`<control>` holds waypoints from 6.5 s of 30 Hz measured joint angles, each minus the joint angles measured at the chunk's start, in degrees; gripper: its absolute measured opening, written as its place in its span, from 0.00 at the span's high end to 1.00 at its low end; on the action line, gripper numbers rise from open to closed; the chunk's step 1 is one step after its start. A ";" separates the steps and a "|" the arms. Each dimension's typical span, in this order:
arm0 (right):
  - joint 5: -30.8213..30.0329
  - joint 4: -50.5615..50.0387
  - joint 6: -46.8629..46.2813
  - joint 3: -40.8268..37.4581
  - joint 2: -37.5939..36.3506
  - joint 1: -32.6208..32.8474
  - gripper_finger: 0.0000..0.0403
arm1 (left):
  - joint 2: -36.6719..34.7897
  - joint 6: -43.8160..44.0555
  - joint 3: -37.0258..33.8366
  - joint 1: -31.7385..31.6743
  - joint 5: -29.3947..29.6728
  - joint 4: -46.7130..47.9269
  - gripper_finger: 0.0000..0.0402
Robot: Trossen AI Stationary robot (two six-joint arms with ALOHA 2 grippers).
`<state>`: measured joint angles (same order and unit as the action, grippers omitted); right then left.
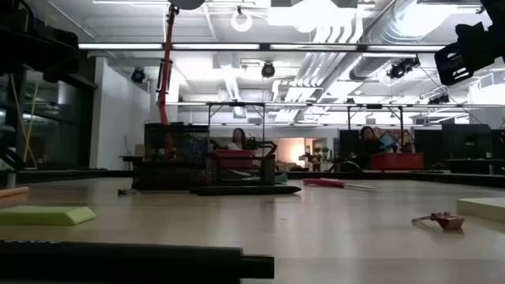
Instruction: Pick and place office supplies into organizer
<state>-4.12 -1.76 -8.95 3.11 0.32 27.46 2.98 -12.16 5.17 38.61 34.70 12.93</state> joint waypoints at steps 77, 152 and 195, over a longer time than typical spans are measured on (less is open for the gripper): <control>-42.91 10.22 -20.97 -0.25 3.56 -0.28 0.63 | 0.03 -4.99 0.02 0.02 9.25 -10.52 0.74; -0.20 -28.96 -32.07 52.22 95.78 -39.34 0.63 | 0.00 -2.73 0.02 0.02 13.88 -5.47 0.74; -1.72 -28.32 -29.31 52.37 102.25 -38.17 0.97 | -0.02 -2.53 0.02 0.02 13.75 -4.94 0.74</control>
<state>-5.84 -30.08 -38.26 55.48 102.56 -10.71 2.96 -14.70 5.19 38.63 48.45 7.99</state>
